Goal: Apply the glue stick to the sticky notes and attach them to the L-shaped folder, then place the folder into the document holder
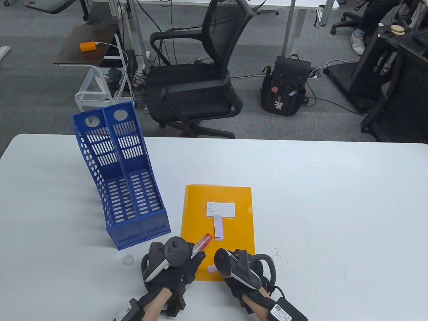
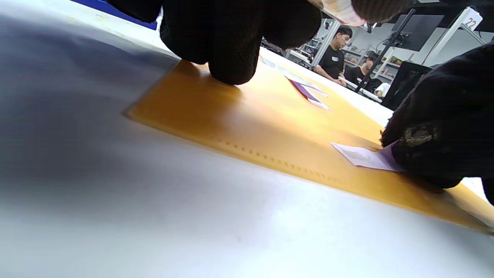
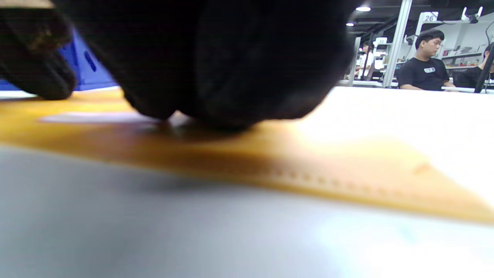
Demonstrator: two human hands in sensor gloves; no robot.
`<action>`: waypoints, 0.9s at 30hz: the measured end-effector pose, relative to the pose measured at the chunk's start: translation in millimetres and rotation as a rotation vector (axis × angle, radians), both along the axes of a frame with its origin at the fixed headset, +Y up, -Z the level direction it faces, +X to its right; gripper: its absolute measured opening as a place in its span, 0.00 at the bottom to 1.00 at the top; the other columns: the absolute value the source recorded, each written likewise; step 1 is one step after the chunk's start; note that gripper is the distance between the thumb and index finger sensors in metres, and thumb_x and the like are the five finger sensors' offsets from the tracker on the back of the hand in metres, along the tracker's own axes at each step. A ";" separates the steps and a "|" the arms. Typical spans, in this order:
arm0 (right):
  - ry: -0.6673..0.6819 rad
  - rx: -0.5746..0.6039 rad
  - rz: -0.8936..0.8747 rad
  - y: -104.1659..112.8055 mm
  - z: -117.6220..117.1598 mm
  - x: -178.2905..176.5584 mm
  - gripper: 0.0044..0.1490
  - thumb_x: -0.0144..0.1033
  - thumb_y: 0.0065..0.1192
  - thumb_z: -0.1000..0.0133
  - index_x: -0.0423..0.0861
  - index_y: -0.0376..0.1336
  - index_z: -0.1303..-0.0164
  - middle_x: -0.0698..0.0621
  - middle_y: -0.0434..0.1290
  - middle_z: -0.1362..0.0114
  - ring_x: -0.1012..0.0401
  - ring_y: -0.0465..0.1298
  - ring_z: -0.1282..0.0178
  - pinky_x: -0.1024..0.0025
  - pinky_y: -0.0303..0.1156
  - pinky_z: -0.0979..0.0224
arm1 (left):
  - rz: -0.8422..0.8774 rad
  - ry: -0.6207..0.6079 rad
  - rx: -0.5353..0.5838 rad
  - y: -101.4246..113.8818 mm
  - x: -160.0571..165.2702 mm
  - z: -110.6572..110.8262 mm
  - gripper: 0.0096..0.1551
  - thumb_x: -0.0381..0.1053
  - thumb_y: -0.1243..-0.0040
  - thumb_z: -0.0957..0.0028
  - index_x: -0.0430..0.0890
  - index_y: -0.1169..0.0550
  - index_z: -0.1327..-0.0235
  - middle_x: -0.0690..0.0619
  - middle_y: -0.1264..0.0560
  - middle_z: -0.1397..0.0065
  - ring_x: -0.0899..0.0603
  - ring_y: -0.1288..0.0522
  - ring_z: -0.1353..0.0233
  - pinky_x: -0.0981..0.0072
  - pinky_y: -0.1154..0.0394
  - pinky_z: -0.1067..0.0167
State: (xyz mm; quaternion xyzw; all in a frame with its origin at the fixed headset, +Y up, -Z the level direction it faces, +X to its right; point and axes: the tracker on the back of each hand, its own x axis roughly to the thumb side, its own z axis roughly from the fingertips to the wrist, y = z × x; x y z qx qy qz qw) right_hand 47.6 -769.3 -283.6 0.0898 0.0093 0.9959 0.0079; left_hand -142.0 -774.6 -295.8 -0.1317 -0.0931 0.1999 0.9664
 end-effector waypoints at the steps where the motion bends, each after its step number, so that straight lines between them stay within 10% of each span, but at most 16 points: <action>1: 0.003 0.003 -0.015 0.9 0.4 0.3 0.24 0.42 0.74 0.50 0.40 0.77 0.51 0.40 0.84 0.53 0.58 0.83 0.76 0.73 0.77 0.79 | 0.001 0.002 -0.001 -0.1 -0.1 -0.2 0.36 0.67 0.55 0.47 0.42 0.29 0.39 0.41 0.25 0.29 0.35 0.32 0.24 0.34 0.42 0.28; 27: -0.008 -0.136 -0.287 19.1 -4.9 21.5 0.25 0.39 0.66 0.48 0.36 0.71 0.48 0.37 0.84 0.51 0.55 0.86 0.73 0.69 0.79 0.77 | 0.192 0.077 -0.058 -3.9 -16.7 -4.6 0.36 0.67 0.57 0.47 0.42 0.28 0.40 0.42 0.24 0.30 0.36 0.32 0.24 0.33 0.45 0.27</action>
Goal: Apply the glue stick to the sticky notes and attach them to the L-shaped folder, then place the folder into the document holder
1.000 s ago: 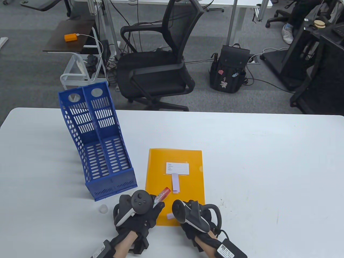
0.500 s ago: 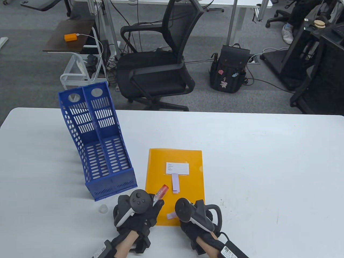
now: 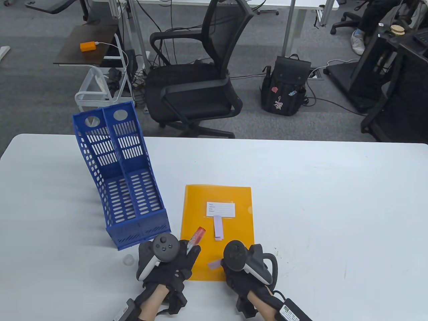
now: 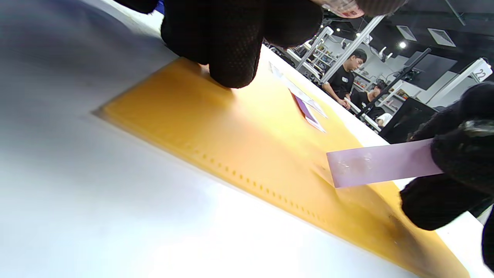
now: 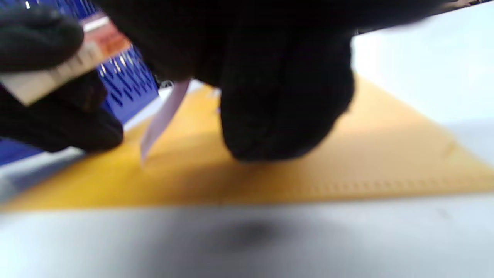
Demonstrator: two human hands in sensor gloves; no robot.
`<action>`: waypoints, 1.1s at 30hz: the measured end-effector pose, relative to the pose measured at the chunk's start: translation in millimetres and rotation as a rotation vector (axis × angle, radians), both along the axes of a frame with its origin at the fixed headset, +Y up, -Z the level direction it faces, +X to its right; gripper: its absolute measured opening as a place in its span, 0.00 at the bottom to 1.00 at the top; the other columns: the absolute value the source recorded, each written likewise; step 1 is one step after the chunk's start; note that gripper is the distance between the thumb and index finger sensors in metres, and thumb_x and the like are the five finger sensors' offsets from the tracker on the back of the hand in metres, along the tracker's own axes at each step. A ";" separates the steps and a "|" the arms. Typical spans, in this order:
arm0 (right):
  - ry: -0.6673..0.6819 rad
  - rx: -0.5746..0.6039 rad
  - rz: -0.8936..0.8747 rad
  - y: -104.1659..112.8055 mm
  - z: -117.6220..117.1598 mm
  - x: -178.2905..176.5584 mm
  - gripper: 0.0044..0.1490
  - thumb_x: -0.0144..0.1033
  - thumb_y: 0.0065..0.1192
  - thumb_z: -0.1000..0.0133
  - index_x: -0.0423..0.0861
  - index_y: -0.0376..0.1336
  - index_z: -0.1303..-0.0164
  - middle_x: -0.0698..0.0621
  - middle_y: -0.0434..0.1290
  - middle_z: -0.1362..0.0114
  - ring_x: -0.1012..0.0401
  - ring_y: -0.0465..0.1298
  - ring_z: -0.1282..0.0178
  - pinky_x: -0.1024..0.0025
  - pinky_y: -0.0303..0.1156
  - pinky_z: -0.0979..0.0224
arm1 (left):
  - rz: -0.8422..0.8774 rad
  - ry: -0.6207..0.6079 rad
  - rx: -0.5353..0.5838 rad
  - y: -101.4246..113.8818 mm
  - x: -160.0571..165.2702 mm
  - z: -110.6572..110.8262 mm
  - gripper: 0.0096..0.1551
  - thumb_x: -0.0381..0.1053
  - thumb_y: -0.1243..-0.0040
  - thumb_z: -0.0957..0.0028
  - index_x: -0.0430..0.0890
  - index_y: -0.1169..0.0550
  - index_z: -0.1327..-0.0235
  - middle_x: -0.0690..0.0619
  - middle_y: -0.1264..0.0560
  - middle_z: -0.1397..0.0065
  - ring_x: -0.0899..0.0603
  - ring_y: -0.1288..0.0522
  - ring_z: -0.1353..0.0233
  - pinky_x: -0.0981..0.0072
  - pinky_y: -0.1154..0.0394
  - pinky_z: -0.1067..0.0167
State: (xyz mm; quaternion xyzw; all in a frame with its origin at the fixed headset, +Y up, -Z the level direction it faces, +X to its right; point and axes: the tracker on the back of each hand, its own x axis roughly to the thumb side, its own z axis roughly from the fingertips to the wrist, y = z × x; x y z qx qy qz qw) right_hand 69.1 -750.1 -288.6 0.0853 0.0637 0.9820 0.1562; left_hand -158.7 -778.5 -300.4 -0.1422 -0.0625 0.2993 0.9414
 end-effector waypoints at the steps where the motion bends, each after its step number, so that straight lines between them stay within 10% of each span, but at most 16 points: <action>1: -0.008 0.002 -0.017 4.6 -1.6 3.3 0.25 0.40 0.68 0.48 0.36 0.72 0.48 0.37 0.85 0.52 0.55 0.86 0.73 0.69 0.79 0.76 | 0.003 0.000 -0.002 0.4 0.0 0.3 0.35 0.67 0.57 0.47 0.42 0.28 0.40 0.42 0.24 0.30 0.37 0.32 0.24 0.33 0.45 0.27; 12: -0.191 0.208 0.041 55.0 -43.7 28.6 0.26 0.39 0.79 0.52 0.39 0.74 0.49 0.41 0.85 0.52 0.55 0.86 0.72 0.69 0.79 0.76 | 0.041 -0.013 -0.063 0.5 -0.9 1.4 0.36 0.67 0.56 0.47 0.42 0.29 0.39 0.41 0.27 0.27 0.36 0.36 0.22 0.32 0.47 0.27; 33: -0.141 0.224 0.337 -4.3 -93.2 -43.7 0.26 0.39 0.71 0.49 0.41 0.68 0.45 0.40 0.81 0.45 0.56 0.86 0.71 0.70 0.79 0.76 | 0.105 -0.038 -0.098 -0.8 -7.3 0.5 0.36 0.67 0.55 0.47 0.43 0.29 0.38 0.42 0.29 0.26 0.37 0.38 0.21 0.34 0.48 0.26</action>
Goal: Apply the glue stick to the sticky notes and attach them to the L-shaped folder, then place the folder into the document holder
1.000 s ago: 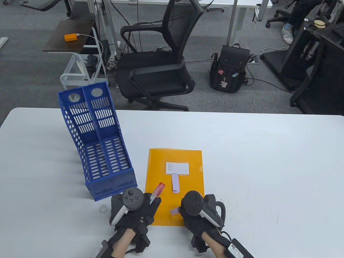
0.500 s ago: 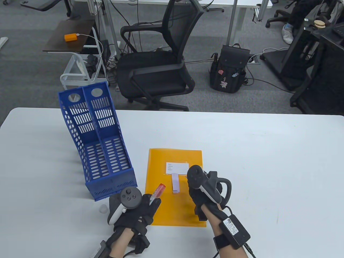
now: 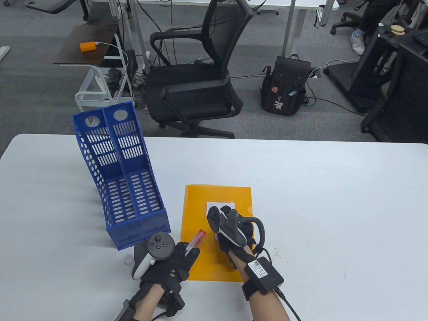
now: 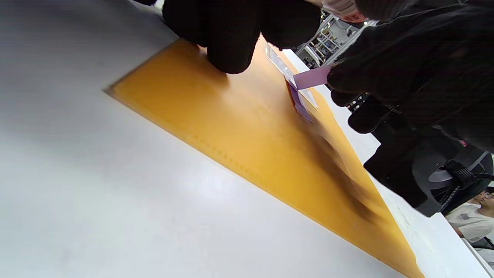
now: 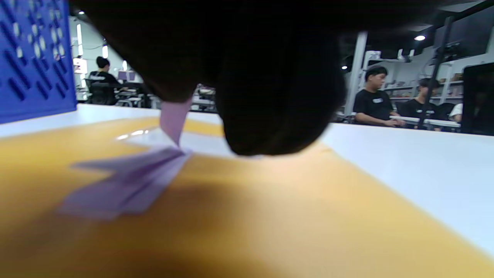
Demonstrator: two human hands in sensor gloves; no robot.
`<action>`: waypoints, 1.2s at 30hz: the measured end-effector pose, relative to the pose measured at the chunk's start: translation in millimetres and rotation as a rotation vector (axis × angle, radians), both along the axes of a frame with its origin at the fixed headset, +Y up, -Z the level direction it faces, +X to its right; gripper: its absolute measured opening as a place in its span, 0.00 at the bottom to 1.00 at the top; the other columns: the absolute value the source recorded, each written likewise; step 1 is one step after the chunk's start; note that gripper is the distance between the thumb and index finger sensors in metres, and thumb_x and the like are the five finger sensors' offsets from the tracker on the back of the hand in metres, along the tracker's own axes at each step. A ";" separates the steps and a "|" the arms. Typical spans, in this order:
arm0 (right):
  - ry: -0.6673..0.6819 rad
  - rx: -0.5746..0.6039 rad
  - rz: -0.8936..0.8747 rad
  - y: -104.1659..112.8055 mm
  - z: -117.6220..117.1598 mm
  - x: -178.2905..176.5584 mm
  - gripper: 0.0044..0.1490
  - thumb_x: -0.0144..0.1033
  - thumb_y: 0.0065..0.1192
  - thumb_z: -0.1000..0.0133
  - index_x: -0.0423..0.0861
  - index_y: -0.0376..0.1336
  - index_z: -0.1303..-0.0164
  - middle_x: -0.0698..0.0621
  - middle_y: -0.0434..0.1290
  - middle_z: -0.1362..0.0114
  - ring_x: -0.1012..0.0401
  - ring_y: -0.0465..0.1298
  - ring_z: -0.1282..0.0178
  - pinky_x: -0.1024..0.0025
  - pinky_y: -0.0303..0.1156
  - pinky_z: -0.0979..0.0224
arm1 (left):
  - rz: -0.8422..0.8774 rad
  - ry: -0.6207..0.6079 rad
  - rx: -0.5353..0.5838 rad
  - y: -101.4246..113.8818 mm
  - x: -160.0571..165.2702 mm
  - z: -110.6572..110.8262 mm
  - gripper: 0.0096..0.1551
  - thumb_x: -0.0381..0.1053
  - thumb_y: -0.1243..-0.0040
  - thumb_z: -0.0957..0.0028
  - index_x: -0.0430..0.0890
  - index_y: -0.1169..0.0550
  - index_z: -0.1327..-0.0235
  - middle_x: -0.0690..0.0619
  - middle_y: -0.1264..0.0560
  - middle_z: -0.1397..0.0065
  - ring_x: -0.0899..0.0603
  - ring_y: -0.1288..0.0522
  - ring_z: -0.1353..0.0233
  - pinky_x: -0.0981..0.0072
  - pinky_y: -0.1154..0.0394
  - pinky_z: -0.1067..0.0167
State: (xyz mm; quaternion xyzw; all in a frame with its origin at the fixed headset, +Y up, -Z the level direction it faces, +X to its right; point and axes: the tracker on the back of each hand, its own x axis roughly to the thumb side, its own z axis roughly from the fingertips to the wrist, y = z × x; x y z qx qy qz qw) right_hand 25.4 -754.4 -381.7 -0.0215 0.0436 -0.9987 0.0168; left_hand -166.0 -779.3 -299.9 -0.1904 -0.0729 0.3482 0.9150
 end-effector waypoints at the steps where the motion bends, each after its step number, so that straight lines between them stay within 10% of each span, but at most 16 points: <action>1: 0.007 -0.017 0.011 -2.3 0.8 -1.3 0.26 0.39 0.71 0.49 0.41 0.68 0.45 0.40 0.81 0.44 0.56 0.86 0.70 0.70 0.79 0.75 | 0.002 -0.002 -0.002 0.1 -0.2 -0.4 0.36 0.67 0.55 0.47 0.43 0.29 0.38 0.42 0.28 0.26 0.36 0.38 0.21 0.34 0.48 0.26; 36: 0.084 -0.318 -0.031 -8.0 2.1 -0.8 0.27 0.31 0.74 0.50 0.42 0.74 0.39 0.36 0.74 0.32 0.52 0.84 0.59 0.65 0.79 0.68 | 0.020 -0.016 -0.017 0.3 -3.3 -1.1 0.36 0.68 0.55 0.46 0.43 0.29 0.38 0.43 0.29 0.25 0.38 0.39 0.21 0.34 0.48 0.26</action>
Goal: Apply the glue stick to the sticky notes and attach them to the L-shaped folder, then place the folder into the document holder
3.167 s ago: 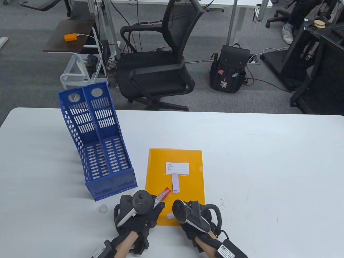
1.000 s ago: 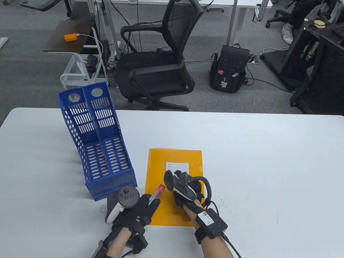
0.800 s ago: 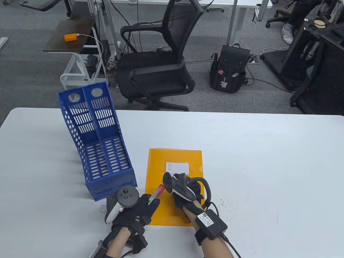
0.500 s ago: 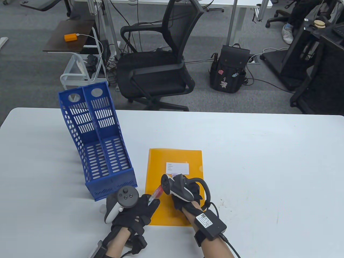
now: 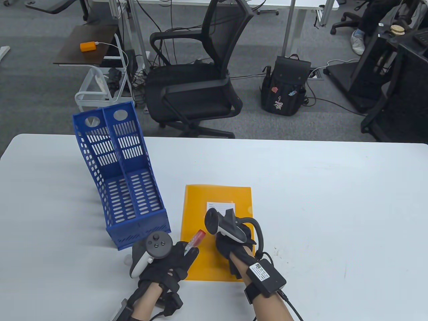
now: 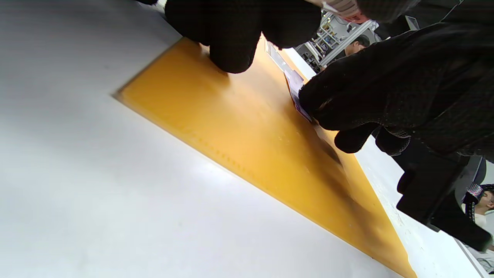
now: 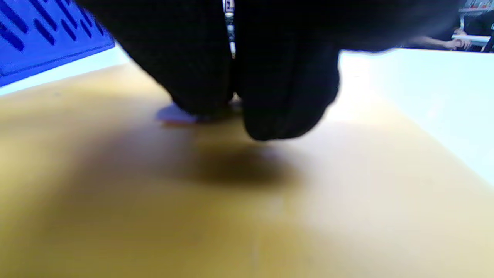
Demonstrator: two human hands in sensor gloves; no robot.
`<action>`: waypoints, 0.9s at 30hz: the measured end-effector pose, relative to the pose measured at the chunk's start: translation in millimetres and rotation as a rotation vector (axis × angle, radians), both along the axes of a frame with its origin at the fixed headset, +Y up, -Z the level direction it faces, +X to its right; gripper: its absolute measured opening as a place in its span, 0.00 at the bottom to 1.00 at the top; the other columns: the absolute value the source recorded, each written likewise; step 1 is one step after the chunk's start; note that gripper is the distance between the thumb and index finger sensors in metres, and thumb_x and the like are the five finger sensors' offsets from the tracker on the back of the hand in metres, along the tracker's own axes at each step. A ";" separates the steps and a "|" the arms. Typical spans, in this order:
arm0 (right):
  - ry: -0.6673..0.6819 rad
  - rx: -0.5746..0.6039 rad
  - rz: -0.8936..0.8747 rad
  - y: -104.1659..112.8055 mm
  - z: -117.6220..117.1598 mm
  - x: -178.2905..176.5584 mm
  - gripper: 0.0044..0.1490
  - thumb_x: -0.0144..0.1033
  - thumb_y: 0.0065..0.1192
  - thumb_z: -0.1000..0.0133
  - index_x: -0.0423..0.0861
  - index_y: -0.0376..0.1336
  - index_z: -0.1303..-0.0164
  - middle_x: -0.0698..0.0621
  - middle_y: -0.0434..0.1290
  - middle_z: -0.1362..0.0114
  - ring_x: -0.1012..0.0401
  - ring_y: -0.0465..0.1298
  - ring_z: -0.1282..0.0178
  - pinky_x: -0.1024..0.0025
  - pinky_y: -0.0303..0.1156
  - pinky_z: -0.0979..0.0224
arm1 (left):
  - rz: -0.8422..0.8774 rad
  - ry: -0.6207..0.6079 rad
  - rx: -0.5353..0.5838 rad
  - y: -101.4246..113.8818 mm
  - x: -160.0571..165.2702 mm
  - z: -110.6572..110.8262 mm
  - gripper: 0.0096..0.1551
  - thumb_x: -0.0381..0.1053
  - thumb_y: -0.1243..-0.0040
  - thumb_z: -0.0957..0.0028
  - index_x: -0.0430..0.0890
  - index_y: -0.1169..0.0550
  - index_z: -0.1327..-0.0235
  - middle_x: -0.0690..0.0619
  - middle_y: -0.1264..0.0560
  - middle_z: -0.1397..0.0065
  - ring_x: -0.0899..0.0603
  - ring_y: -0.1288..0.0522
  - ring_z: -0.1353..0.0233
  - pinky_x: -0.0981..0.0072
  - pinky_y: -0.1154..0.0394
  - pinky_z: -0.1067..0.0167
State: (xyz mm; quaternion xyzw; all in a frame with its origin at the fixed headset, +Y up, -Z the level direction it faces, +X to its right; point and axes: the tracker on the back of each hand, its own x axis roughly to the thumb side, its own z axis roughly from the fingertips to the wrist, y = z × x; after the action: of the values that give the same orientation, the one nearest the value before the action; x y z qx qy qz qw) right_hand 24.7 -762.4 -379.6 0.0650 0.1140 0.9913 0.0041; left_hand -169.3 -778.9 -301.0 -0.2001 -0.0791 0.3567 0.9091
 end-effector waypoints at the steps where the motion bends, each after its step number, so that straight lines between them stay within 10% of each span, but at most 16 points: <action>1: -0.006 -0.014 -0.021 0.1 -0.7 1.0 0.27 0.30 0.74 0.49 0.42 0.74 0.39 0.35 0.74 0.32 0.51 0.84 0.59 0.65 0.79 0.67 | 0.000 0.000 0.000 0.0 0.0 0.0 0.36 0.68 0.55 0.46 0.43 0.29 0.38 0.43 0.29 0.25 0.38 0.39 0.21 0.34 0.48 0.26; 13: -0.025 0.094 -0.009 -1.8 -5.7 3.0 0.24 0.42 0.81 0.54 0.46 0.78 0.49 0.38 0.78 0.38 0.53 0.84 0.64 0.66 0.79 0.70 | 0.000 0.000 0.000 0.0 0.0 0.0 0.36 0.68 0.55 0.47 0.43 0.29 0.38 0.43 0.29 0.25 0.38 0.39 0.21 0.34 0.48 0.26; 27: -0.045 -0.007 0.026 -4.6 -14.6 0.4 0.48 0.48 0.78 0.51 0.45 0.60 0.23 0.32 0.60 0.24 0.50 0.80 0.53 0.64 0.77 0.63 | 0.012 0.005 -0.010 -0.1 -2.1 -0.7 0.36 0.68 0.55 0.47 0.44 0.29 0.38 0.44 0.28 0.25 0.38 0.39 0.21 0.35 0.48 0.26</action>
State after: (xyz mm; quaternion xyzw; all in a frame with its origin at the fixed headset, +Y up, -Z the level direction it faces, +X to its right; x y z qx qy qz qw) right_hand 25.1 -767.0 -394.2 0.0411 0.1181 0.9921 -0.0060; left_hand -171.4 -779.0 -301.6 -0.2033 -0.0765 0.3629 0.9062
